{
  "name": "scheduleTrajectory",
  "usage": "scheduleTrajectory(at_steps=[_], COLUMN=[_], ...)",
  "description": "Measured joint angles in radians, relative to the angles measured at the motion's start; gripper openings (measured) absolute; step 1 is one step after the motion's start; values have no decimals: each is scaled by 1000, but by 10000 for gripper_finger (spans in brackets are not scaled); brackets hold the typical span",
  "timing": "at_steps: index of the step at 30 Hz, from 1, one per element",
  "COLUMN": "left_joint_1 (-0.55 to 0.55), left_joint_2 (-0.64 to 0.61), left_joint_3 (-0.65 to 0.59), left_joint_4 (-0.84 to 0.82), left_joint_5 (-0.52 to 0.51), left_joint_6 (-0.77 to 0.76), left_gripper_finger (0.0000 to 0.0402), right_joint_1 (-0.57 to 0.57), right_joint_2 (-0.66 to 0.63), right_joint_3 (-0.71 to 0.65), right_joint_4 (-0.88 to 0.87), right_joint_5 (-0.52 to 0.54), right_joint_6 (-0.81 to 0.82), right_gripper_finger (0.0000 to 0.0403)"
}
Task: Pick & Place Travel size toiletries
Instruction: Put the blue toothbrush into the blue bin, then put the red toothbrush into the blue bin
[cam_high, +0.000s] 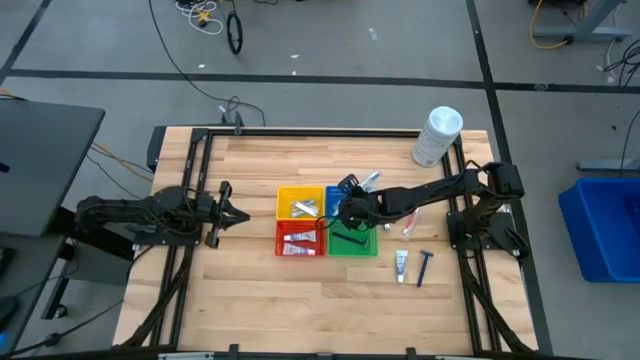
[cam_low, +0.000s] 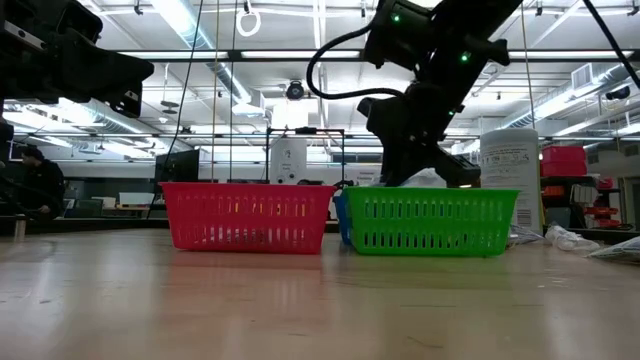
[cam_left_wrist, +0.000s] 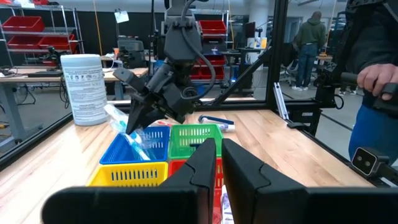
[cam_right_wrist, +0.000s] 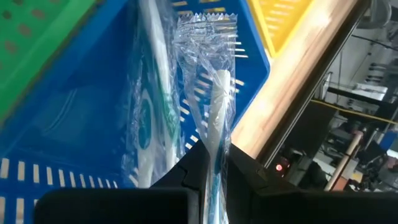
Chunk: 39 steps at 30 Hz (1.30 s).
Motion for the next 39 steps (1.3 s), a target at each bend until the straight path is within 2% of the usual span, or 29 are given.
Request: scheduleTrajectory(at_steps=[22,39], left_joint_1=[0,0], left_joint_2=[0,0], left_joint_3=[0,0], left_joint_4=[0,0], left_joint_5=[0,0], left_joint_6=[0,0], left_gripper_finger=[32,32], right_joint_1=[18,17], right_joint_2=[0,0], right_joint_3=[-1,-2], right_joint_4=[10,5], right_joint_5=[-47,-99], right_joint_6=[4,57], right_gripper_finger=[47,195])
